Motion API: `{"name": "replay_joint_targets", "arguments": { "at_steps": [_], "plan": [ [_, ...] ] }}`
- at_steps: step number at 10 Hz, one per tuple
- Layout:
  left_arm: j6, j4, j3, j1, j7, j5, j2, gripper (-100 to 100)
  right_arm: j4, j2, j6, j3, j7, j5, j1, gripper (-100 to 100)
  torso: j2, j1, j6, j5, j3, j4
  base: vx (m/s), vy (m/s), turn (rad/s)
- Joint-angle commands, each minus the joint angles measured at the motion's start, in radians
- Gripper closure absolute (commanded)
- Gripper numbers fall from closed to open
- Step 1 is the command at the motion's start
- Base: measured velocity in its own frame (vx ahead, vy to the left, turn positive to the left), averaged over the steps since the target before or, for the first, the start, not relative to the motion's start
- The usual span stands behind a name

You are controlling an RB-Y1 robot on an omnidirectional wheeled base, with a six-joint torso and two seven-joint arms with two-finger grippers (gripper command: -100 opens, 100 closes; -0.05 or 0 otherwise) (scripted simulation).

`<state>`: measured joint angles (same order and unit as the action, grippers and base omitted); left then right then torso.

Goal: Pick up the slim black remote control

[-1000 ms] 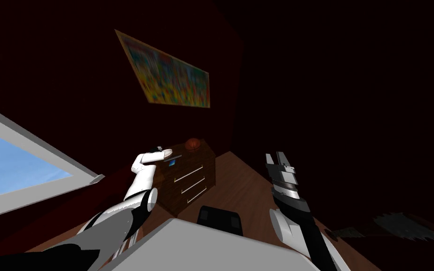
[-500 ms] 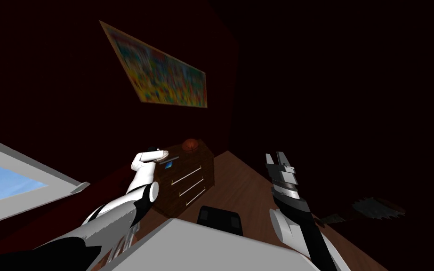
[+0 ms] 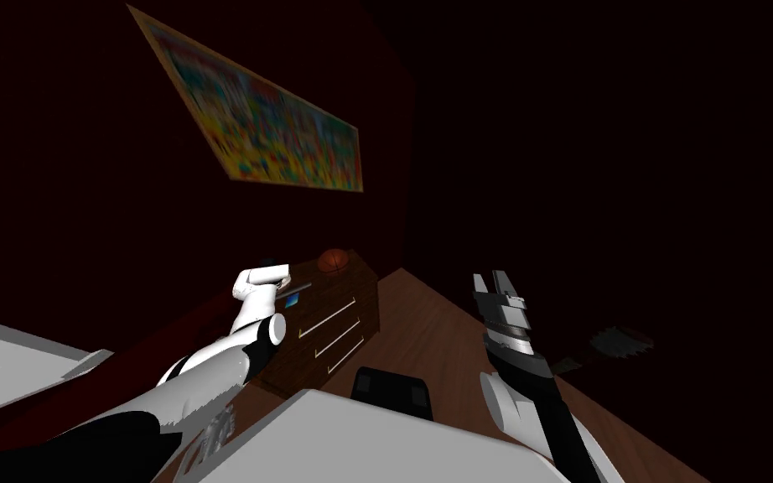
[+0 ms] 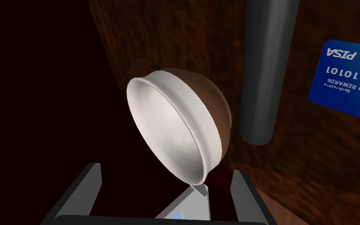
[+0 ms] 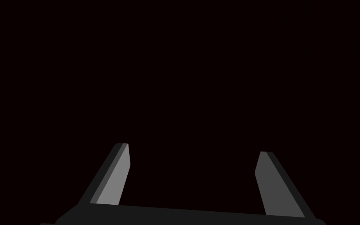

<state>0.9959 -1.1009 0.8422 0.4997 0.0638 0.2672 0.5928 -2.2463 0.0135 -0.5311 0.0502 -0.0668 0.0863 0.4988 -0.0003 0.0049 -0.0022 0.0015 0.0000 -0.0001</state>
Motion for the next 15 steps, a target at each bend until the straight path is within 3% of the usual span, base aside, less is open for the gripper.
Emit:
{"name": "replay_joint_targets", "arguments": {
  "at_steps": [1,2,3,4,5,6,7,8,9,10,11,14,15],
  "plan": [
    [0.019,0.035,0.007,0.008,0.002,-0.002,0.011,-100,0.000,0.000,0.000,0.000,0.000,0.000,0.000,0,0.000,0.000,0.000,0.000,0.000,0.000,-0.006,0.015,0.011],
    [0.065,0.074,0.040,0.046,0.004,0.012,0.028,-100,0.000,0.000,0.000,0.000,0.000,0.000,0.000,0,0.000,-0.001,0.000,0.000,0.000,0.000,-0.004,0.019,-0.202],
    [0.079,0.094,0.040,0.046,0.004,0.012,0.028,-100,0.000,0.000,0.000,0.000,0.000,0.000,0.000,0,0.000,-0.001,0.001,-0.001,0.000,0.000,-0.009,0.034,-0.127],
    [0.114,0.126,0.071,0.082,0.006,0.026,0.044,-100,0.000,0.000,0.000,0.000,0.000,0.000,0.000,0,0.000,-0.001,0.000,0.000,0.000,0.000,-0.014,0.054,-0.182],
    [0.136,0.150,0.071,0.082,0.006,0.026,0.044,-100,0.000,0.000,0.000,0.000,0.000,0.000,0.000,0,0.000,0.000,0.001,0.000,0.000,0.000,-0.014,0.057,-0.101],
    [0.165,0.187,0.100,0.116,0.008,0.039,0.060,-100,0.000,0.000,0.000,0.000,0.000,0.000,0.000,0,0.000,0.001,0.000,0.000,0.000,0.000,-0.007,0.060,-0.167],
    [0.190,0.204,0.100,0.116,0.008,0.039,0.060,-100,0.000,0.000,0.000,0.000,0.000,0.000,0.000,0,0.000,0.001,0.000,0.000,0.000,0.000,-0.001,0.050,-0.090],
    [0.215,0.255,0.128,0.147,0.011,0.052,0.074,-100,0.000,0.000,0.000,0.000,0.000,0.000,0.000,0,0.000,0.001,0.000,0.000,0.000,0.000,-0.013,0.054,-0.160],
    [0.237,0.255,0.128,0.147,0.011,0.052,0.074,-100,0.000,0.000,0.000,0.000,0.000,0.000,0.000,0,0.000,0.001,0.000,0.000,0.000,0.000,-0.015,0.062,-0.084],
    [0.268,0.297,0.153,0.176,0.013,0.064,0.089,-100,0.000,0.000,0.000,0.000,0.000,0.000,0.000,0,0.000,0.001,-0.001,0.000,0.000,0.000,-0.001,0.068,-0.122],
    [0.288,0.304,0.153,0.176,0.013,0.064,0.089,-100,0.000,0.000,0.000,0.000,0.000,0.000,0.000,0,0.000,0.002,0.000,0.000,0.000,0.000,0.006,0.064,-0.072],
    [0.372,0.385,0.198,0.225,0.019,0.087,0.116,-100,0.000,0.000,0.000,0.000,0.000,0.000,0.000,0,0.000,0.002,-0.001,0.000,0.000,0.000,-0.011,0.069,-0.098],
    [0.372,0.393,0.198,0.225,0.019,0.087,0.116,-100,0.000,0.000,0.000,0.000,0.000,0.000,0.000,0,0.000,0.002,0.000,0.000,0.000,0.000,-0.014,0.055,-0.063]
  ]
}}
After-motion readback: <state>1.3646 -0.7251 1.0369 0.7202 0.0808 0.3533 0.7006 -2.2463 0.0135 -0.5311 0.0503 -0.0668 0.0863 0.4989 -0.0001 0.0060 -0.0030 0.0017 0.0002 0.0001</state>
